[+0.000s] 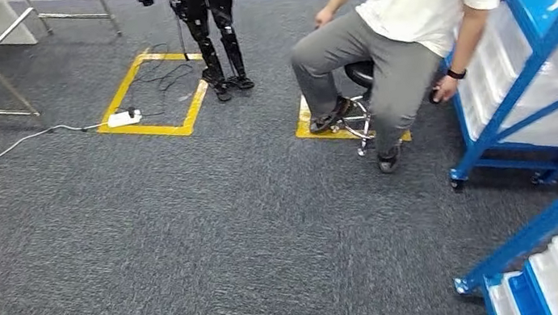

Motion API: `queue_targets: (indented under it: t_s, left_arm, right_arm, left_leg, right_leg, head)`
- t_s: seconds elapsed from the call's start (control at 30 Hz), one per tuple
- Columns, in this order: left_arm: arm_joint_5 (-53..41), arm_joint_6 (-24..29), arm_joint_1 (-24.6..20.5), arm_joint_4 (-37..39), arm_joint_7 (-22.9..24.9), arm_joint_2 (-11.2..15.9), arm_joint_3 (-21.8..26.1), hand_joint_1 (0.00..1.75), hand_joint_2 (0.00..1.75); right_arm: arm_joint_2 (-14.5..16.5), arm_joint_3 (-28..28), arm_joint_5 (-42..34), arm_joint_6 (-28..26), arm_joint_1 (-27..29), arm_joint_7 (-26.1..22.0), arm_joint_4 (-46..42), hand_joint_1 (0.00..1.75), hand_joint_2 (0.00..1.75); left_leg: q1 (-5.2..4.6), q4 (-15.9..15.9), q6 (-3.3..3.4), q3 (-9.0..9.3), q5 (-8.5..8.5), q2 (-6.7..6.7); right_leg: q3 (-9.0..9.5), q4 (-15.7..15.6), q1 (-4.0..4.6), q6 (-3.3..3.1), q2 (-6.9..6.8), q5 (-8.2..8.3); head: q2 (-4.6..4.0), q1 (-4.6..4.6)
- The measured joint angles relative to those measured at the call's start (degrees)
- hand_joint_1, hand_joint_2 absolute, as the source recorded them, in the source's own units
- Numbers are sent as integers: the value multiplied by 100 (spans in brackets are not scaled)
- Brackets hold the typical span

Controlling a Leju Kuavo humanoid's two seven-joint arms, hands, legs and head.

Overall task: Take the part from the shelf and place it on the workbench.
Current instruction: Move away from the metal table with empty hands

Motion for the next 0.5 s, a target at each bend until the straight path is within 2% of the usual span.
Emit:
queue_targets:
  t_s: [0.03,0.1,0.13,0.17,0.2,0.23,0.27,0.3,0.33,0.4,0.43,0.47,0.5]
  left_arm:
    - [-1,-3,-1,-1,8,1,-8,0,0]
    - [-30,-33,7,1,45,2,-22,0,0]
    - [-63,-62,17,2,76,2,-33,0,0]
    - [-108,-100,33,4,104,3,-50,0,0]
    - [-156,-132,47,5,125,3,-75,0,0]
    - [-202,-157,57,7,136,2,-103,0,0]
    - [-241,-171,60,8,138,0,-129,0,0]
    - [-275,-170,58,8,138,-4,-156,0,0]
    - [-302,-156,53,8,137,-7,-180,0,0]
    - [-351,-110,38,8,134,-10,-225,0,0]
    - [-369,-88,28,8,133,-10,-244,0,0]
    - [-387,-75,17,8,134,-9,-259,0,0]
    - [-400,-70,9,8,135,-9,-275,0,0]
  right_arm:
    - [0,0,0,1,4,-2,1,0,175]
    - [1,-1,3,4,4,-1,1,0,175]
    - [3,-1,4,8,-1,-1,1,0,175]
    - [7,-1,6,11,-7,-1,1,0,175]
    - [11,-1,7,14,-10,-1,1,0,175]
    - [15,-1,7,15,-8,0,1,0,175]
    - [17,-1,7,15,-3,3,1,0,175]
    - [17,-3,7,15,1,6,1,0,175]
    - [19,-7,7,15,1,10,1,0,175]
    - [25,-22,7,15,-3,14,1,0,175]
    - [28,-32,6,15,-7,14,1,0,175]
    - [32,-40,5,15,-5,14,1,0,175]
    - [36,-49,3,15,2,15,1,0,175]
  left_leg:
    - [15,37,-32,5,-40,-39]
    - [63,308,-97,-78,-255,-325]
    - [87,586,-129,-186,-447,-524]
    - [100,940,-146,-334,-658,-655]
    - [106,1296,-155,-492,-824,-722]
    - [109,1553,-155,-618,-901,-751]
    - [111,1646,-150,-676,-871,-761]
    - [115,1502,-139,-632,-711,-776]
    - [124,1175,-123,-506,-473,-825]
    - [146,479,-82,-225,-116,-1089]
    - [141,293,-60,-156,-42,-1189]
    - [130,228,-39,-138,-39,-1248]
    - [109,217,-15,-148,-22,-1214]
  right_leg:
    - [16,-3,-29,-23,68,5]
    - [46,-4,-90,-92,203,47]
    - [52,1,-92,-121,272,64]
    - [42,8,-76,-143,343,77]
    - [33,17,-56,-152,422,81]
    - [26,30,-39,-153,508,81]
    - [24,44,-27,-154,589,78]
    - [24,62,-20,-155,675,75]
    - [26,80,-16,-156,760,72]
    - [2,104,-6,-147,922,75]
    - [-24,110,-6,-129,988,85]
    - [-55,112,-7,-108,1040,96]
    - [-80,110,-9,-75,1089,112]
  head:
    - [0,-3]
    - [0,-27]
    - [0,-38]
    - [0,-47]
    - [0,-47]
    - [0,-46]
    - [0,-46]
    - [0,-45]
    - [0,-45]
    - [0,-39]
    - [0,-40]
    - [0,-39]
    - [0,-42]
